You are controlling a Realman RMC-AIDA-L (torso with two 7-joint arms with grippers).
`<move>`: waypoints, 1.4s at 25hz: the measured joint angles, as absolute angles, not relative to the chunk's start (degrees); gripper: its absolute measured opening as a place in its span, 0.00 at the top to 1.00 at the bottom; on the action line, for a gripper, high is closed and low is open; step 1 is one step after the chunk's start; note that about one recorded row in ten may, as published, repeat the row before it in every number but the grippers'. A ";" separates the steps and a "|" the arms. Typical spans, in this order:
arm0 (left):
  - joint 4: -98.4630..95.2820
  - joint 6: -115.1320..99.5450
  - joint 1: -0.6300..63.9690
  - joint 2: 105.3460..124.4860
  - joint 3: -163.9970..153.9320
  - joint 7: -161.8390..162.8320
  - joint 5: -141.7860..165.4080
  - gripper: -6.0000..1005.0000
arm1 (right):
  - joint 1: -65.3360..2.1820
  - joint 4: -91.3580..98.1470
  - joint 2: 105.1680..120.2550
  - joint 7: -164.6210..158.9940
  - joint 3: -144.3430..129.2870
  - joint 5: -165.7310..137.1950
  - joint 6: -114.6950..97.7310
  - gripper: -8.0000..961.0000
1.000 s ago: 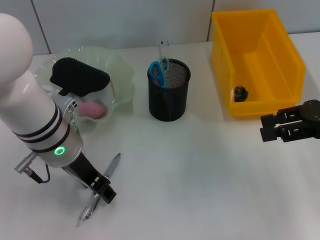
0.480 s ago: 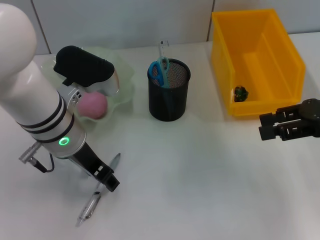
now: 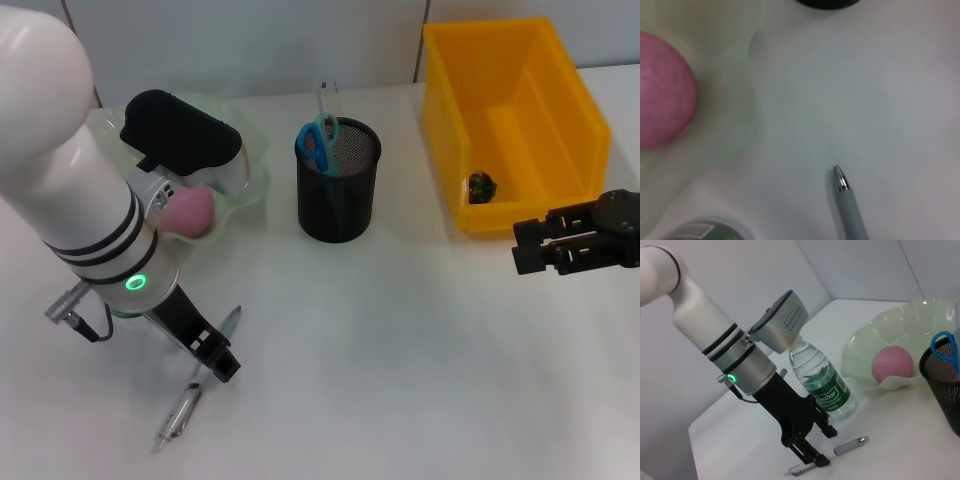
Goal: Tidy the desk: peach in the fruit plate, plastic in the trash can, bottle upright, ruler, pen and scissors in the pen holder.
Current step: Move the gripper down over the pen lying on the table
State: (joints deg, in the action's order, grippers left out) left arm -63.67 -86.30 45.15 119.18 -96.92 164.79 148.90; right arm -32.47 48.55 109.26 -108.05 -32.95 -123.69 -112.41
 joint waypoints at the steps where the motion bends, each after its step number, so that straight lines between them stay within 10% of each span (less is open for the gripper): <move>1: -63.67 -86.30 45.16 119.18 -96.92 164.79 148.90 0.37 | -32.51 48.53 109.26 -108.05 -32.95 -123.68 -112.41 0.34; 35: -63.68 -85.95 44.46 119.18 -98.44 164.81 147.65 0.40 | -32.93 48.34 109.86 -108.04 -33.04 -123.66 -112.41 0.34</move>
